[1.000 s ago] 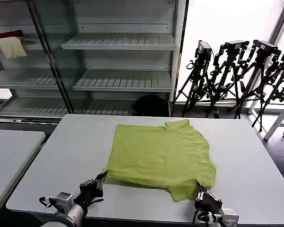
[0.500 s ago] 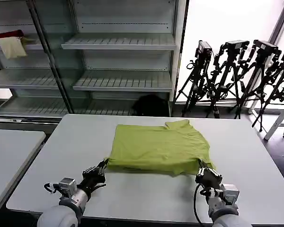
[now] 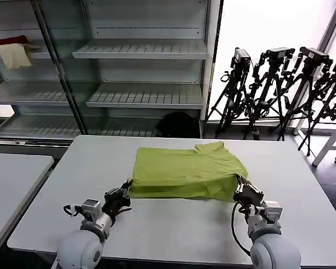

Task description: Fold and organize the clothes.

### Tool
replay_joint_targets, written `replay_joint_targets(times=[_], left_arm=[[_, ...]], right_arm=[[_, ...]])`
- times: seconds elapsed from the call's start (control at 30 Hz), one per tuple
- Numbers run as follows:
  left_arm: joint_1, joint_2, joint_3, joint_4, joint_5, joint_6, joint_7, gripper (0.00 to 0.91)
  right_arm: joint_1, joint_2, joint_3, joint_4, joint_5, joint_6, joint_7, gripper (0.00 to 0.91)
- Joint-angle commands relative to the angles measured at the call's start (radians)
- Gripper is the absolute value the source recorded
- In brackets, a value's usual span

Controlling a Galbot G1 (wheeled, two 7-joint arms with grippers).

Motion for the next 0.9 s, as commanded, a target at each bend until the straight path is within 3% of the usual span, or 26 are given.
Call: replay_joint_targets(times=[0.03,0.27,0.3,0.33,0.63,0.9], left_arm=[[-0.07,-0.003,0.026,0.078,0.08,0.001,0.006,0.0],[-0.102,-0.006,0.05,0.106,0.115,0.0,0.023,0.03],[-0.105,-0.006,0.052,0.11,0.12,0.0,0.025,0.363],[-0.111,-0.005,0.055,0.116,0.129,0.0,0.029,0.907],[-0.13,-0.021,0.042,0.124,0.143,-0.001,0.026,0.907],[-0.082,-0.001,-0.017,0.048,0.085,0.0,0.016,0.907]], right_arm=[[0.034,0.001,0.003,-0.054,-0.005,0.001,-0.012,0.0],[0.054,0.017,-0.016,-0.078,-0.021,0.002,-0.01,0.0],[0.057,0.018,-0.017,-0.085,-0.023,0.002,-0.008,0.141],[0.061,0.02,-0.017,-0.089,-0.024,0.002,-0.007,0.907],[0.113,0.043,0.018,-0.179,-0.051,0.007,0.019,0.907],[0.084,-0.009,0.088,-0.134,-0.03,0.006,-0.008,0.907]])
